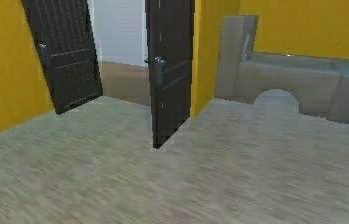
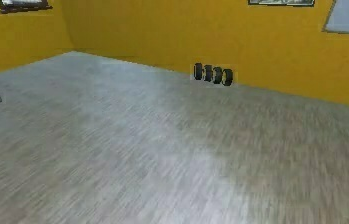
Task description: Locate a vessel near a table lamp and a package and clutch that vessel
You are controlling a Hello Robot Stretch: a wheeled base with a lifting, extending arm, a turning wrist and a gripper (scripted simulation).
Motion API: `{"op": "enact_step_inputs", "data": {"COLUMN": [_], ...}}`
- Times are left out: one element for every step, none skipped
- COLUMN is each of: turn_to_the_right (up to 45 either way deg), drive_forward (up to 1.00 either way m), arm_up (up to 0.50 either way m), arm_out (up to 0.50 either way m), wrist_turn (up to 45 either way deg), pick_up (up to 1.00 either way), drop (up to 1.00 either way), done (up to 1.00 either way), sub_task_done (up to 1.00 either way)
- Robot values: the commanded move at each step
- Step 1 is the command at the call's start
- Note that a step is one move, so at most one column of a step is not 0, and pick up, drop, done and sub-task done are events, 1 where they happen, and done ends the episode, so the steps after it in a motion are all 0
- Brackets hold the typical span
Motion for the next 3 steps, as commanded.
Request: {"op": "enact_step_inputs", "data": {"turn_to_the_right": [-45.0, -15.0, -3.0], "drive_forward": [0.00, 0.00, 0.00], "arm_up": [0.00, 0.00, 0.00], "arm_out": [0.00, 0.00, 0.00], "wrist_turn": [0.0, 0.0, 0.0], "pick_up": [0.00, 0.00, 0.00], "drop": [0.00, 0.00, 0.00], "done": [0.00, 0.00, 0.00], "sub_task_done": [0.00, 0.00, 0.00]}}
